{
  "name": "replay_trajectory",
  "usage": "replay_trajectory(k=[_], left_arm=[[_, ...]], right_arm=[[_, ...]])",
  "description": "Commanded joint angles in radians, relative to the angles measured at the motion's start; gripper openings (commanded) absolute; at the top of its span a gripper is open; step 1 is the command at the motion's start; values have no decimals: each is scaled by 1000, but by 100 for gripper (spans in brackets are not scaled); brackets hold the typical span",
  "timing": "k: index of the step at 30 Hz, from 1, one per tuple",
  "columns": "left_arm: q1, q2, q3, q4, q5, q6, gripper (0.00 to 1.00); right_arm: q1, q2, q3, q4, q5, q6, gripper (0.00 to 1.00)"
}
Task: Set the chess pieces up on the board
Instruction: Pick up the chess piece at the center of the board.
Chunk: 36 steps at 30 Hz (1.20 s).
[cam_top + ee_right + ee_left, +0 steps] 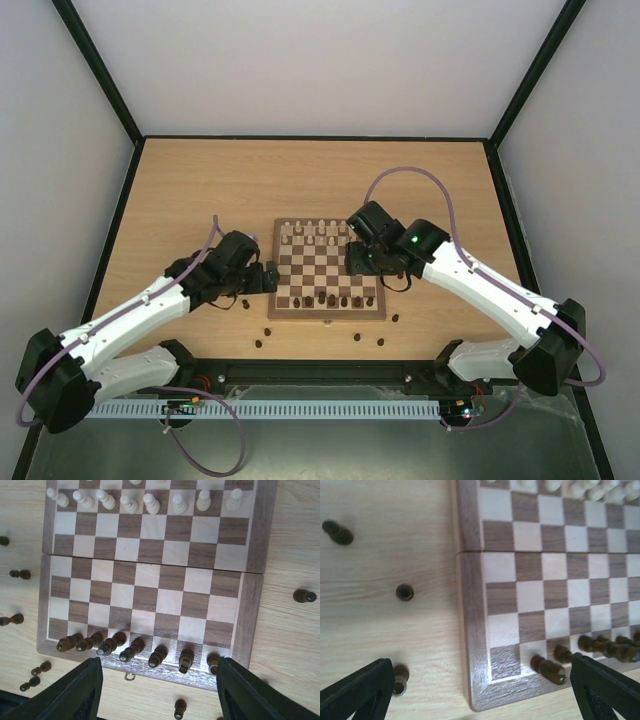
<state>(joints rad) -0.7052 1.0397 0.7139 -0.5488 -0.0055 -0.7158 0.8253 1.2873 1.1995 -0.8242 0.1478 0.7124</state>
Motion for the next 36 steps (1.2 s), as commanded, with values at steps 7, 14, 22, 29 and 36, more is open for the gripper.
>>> replay_trajectory(k=[7, 14, 22, 29, 36], left_arm=[[25, 54, 84, -272, 27, -23, 99], [26, 68, -12, -252, 82, -64, 99], [26, 102, -77, -174, 46, -149, 83], [26, 232, -88, -92, 4, -170, 72], [26, 345, -35, -78, -45, -153, 65]], right_arm=[[3, -147, -272, 173, -113, -73, 63], [2, -169, -308, 159, -134, -156, 63], [1, -171, -278, 132, -214, -235, 61], [2, -231, -295, 147, -245, -238, 60], [2, -250, -301, 149, -250, -239, 60]])
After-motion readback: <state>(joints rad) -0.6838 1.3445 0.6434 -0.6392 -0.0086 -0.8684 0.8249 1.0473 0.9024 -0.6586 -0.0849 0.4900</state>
